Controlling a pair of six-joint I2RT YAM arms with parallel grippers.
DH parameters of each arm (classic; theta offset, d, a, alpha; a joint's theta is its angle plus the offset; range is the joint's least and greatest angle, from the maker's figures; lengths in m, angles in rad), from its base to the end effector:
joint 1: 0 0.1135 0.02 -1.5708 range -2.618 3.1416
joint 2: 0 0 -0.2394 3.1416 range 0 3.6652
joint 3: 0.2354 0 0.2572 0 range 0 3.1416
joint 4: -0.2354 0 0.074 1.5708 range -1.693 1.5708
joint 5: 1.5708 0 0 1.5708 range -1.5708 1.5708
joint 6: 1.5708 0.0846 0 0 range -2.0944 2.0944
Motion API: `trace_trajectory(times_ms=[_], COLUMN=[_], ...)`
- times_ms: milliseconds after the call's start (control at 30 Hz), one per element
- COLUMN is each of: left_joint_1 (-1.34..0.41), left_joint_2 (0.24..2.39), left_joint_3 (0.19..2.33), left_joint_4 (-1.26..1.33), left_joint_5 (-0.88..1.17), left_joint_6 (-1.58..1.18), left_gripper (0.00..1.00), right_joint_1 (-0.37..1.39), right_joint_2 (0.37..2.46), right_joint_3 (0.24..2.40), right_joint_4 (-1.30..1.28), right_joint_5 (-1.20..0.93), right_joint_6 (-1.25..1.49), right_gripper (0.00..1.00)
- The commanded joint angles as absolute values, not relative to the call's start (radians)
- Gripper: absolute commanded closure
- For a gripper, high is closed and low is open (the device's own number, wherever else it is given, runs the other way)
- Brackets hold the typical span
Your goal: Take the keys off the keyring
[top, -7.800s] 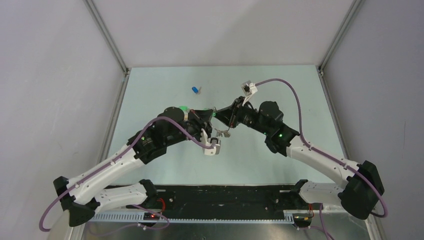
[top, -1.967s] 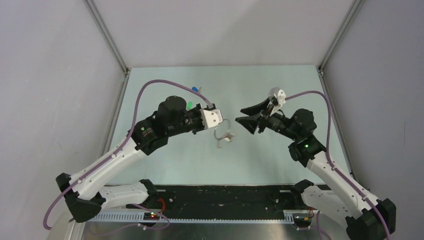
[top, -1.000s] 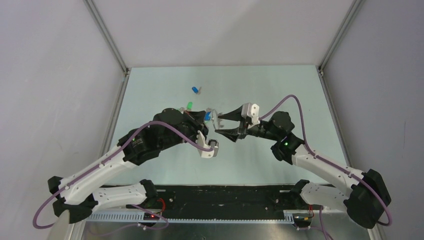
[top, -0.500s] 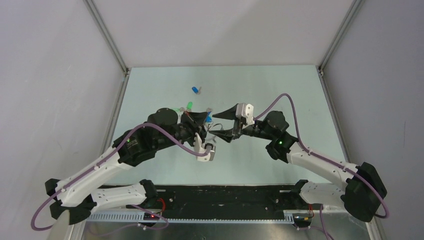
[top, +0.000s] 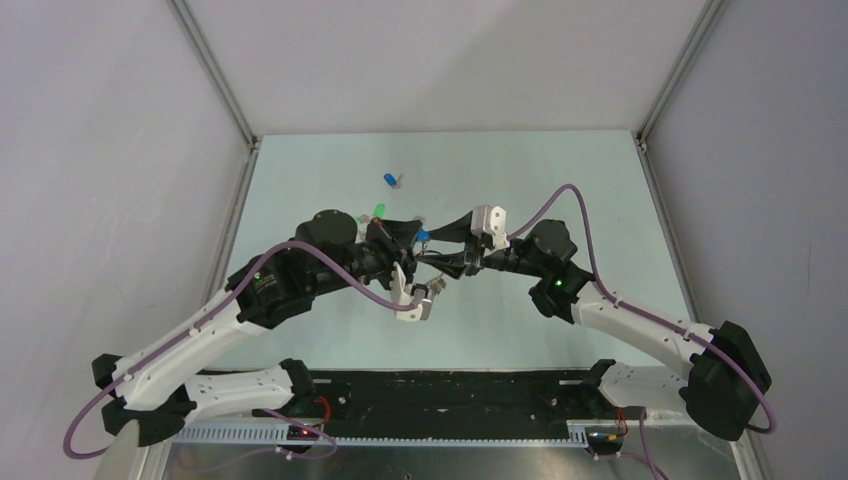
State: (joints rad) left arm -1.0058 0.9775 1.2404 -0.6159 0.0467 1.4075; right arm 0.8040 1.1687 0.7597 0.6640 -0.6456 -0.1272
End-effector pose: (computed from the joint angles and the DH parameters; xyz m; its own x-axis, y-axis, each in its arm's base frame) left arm 0.1363 -0.2224 0.3801 0.8255 0.5387 -0.1685 0.3236 -0.2072 0.9232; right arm 0.1830 0.2633 0.3251 0.2978 0.1631 -0.9406 -0.9491 0.1569 -0.2733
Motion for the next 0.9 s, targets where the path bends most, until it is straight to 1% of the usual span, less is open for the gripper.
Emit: trace_trajectory(times_ms=[0, 100, 133, 200, 433, 667, 867], left_joint_1=[-1.011, -1.011, -1.011, -1.012, -1.011, -1.011, -1.011], left_joint_2=[0.978, 0.983, 0.984, 0.987, 0.990, 0.981, 0.968], left_joint_3=[1.297, 1.300, 1.300, 1.302, 1.299, 1.290, 1.270], left_joint_4=[-0.586, -0.586, -0.584, -0.584, -0.574, -0.567, -0.557], left_joint_5=[0.075, 0.074, 0.073, 0.066, 0.060, 0.051, 0.038], left_joint_6=[1.427, 1.427, 1.427, 1.427, 1.431, 1.429, 1.425], left_gripper=[1.00, 1.00, 1.00, 1.00, 1.00, 1.00, 1.00], right_joint_1=[0.810, 0.809, 0.809, 0.804, 0.781, 0.766, 0.753], right_joint_2=[1.167, 1.166, 1.166, 1.167, 1.167, 1.165, 1.149], right_joint_3=[0.799, 0.799, 0.799, 0.799, 0.799, 0.799, 0.799], right_joint_4=[0.721, 0.729, 0.729, 0.728, 0.743, 0.750, 0.704], right_joint_5=[-0.666, -0.682, -0.683, -0.689, -0.707, -0.706, -0.626], right_joint_6=[-0.118, -0.111, -0.111, -0.102, -0.059, -0.017, 0.055], right_gripper=[0.57, 0.64, 0.70, 0.76, 0.84, 1.00, 1.00])
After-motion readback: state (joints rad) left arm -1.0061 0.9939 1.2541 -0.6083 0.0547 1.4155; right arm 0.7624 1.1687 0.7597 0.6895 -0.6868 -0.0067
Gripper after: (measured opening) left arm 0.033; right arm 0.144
